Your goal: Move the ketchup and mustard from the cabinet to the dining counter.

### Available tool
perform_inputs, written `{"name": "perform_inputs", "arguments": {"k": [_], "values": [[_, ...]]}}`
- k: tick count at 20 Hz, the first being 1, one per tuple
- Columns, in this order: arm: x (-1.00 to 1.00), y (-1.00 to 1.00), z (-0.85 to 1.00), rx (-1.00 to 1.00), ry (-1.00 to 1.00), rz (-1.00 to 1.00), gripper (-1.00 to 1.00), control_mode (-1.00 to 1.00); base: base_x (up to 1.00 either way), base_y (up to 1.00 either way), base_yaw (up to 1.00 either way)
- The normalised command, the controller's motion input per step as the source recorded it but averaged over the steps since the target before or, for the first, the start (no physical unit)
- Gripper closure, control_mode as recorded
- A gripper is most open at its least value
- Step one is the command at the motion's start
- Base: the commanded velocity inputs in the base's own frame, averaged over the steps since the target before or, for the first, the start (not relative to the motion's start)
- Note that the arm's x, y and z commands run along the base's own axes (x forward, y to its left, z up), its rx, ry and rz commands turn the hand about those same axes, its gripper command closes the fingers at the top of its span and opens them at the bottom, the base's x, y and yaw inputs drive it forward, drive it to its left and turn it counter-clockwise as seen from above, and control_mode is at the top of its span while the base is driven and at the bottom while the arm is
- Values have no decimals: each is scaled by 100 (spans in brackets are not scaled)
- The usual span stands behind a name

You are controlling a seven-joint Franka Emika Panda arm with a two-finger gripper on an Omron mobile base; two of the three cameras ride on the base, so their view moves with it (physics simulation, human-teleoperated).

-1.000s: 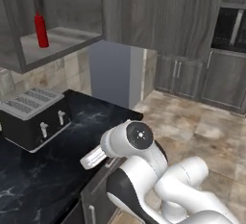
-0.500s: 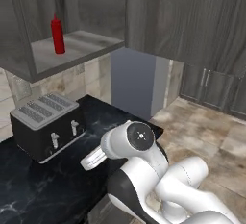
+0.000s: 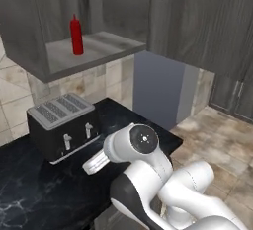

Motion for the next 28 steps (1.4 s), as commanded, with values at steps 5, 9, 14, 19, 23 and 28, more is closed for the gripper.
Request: {"name": "perform_inputs", "arguments": {"k": [5, 9, 14, 19, 23, 28], "values": [[0, 0, 0, 0, 0, 0, -100, 100, 44, 26, 40], [0, 0, 0, 0, 0, 0, -100, 100, 47, 20, 37], [0, 0, 0, 0, 0, 0, -100, 100, 44, 37, 33], [0, 0, 0, 0, 0, 0, -100, 100, 67, 36, 32], [0, 0, 0, 0, 0, 0, -100, 100, 90, 25, 31], [0, 0, 0, 0, 0, 0, -100, 100, 93, 19, 31]]}}
